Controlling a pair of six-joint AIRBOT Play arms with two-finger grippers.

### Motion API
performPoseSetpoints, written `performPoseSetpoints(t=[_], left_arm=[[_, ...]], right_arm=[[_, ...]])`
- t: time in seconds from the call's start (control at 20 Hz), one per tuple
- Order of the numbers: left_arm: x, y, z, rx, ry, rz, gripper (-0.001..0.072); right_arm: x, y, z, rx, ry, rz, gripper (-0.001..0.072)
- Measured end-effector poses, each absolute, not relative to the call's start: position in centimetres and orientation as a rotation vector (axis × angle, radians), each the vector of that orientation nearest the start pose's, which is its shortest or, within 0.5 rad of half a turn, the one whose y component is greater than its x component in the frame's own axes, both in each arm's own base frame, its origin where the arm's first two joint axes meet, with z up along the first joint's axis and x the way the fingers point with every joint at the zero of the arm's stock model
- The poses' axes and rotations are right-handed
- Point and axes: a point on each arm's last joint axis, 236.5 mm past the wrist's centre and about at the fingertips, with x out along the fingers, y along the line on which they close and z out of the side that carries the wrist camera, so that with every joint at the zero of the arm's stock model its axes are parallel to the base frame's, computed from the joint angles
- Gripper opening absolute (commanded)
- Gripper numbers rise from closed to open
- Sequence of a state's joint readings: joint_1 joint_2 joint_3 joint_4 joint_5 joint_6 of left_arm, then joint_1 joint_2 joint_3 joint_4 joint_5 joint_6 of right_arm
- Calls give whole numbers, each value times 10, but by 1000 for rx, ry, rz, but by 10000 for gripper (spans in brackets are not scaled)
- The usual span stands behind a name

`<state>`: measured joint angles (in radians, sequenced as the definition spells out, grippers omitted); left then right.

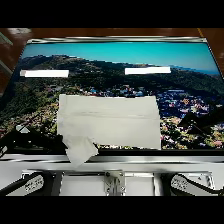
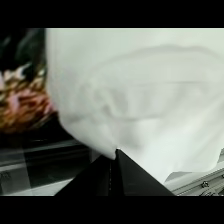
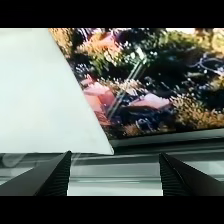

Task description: Fold the shirts.

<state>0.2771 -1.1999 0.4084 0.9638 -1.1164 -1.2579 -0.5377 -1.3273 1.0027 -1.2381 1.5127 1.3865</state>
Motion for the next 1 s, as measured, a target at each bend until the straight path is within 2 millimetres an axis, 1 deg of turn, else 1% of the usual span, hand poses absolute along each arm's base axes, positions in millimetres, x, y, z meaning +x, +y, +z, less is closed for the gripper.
performPoseSetpoints(t=[0.1, 0.2, 0.35, 0.45, 0.5, 0.55, 0.75, 0.8, 0.85, 0.9, 0.95, 1.0], left_arm=[[182, -80, -133, -695, 1690, -219, 35], [183, -81, -132, -673, 1689, -233, 35], [188, -78, -128, -621, 1666, -256, 35], [193, -79, -121, -609, 1646, -277, 35], [195, -79, -118, -605, 1640, -285, 35], [197, -79, -115, -601, 1634, -292, 35], [207, -79, -105, -585, 1602, -309, 35], [209, -79, -103, -582, 1596, -312, 35], [212, -78, -100, -578, 1588, -314, 35], [216, -77, -98, -574, 1578, -315, 35], [219, -77, -95, -570, 1570, -318, 35], [222, -76, -93, -566, 1562, -320, 35]], right_arm=[[239, -49, -56, 687, 1717, 31, 671], [220, -28, -71, 743, 1761, 78, 671], [204, 0, -89, 832, 1774, 137, 670], [197, 10, -99, 867, 1771, 146, 670], [195, 14, -103, 879, 1765, 144, 658], [194, 17, -107, 891, 1758, 142, 632], [193, 24, -119, 932, 1724, 121, 632], [193, 28, -120, 941, 1721, 125, 602], [194, 33, -122, 939, 1719, 130, 500], [195, 36, -126, 924, 1716, 130, 337], [198, 39, -131, 895, 1713, 129, 141], [200, 42, -134, 866, 1711, 131, 61]])
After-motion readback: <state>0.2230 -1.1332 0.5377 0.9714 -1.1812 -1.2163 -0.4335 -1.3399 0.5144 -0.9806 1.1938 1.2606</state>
